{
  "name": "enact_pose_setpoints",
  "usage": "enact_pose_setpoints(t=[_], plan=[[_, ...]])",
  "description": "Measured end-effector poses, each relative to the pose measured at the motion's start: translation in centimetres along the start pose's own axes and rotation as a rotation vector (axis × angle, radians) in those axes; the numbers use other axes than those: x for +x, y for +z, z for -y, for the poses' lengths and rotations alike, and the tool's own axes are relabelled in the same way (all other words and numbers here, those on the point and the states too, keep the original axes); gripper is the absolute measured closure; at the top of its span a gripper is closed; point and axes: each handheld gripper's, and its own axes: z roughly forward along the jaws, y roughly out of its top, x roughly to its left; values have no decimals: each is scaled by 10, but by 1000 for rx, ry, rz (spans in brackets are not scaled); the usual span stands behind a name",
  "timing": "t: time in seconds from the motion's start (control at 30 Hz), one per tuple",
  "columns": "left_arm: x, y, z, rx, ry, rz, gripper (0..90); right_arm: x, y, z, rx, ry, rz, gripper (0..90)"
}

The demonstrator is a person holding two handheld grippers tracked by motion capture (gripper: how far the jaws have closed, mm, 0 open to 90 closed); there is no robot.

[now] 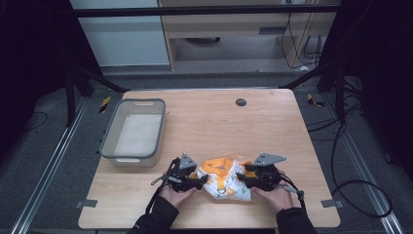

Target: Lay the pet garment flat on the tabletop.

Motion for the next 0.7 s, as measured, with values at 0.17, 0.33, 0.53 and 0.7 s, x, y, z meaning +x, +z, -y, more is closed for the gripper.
enact_pose_setpoints(t=[0.17,0.33,0.53,0.7], plan=[[-2,2,1,12,12,-2,414,-1,4,0,-1,-11,-1,512],[-3,6,2,18,13,5,440,-4,6,-1,-15,-18,-5,493],[-2,7,3,17,4,9,467,-5,11,-1,-6,-16,-10,506],[-1,10,4,22,-6,13,514,-3,13,1,31,-15,-18,613]])
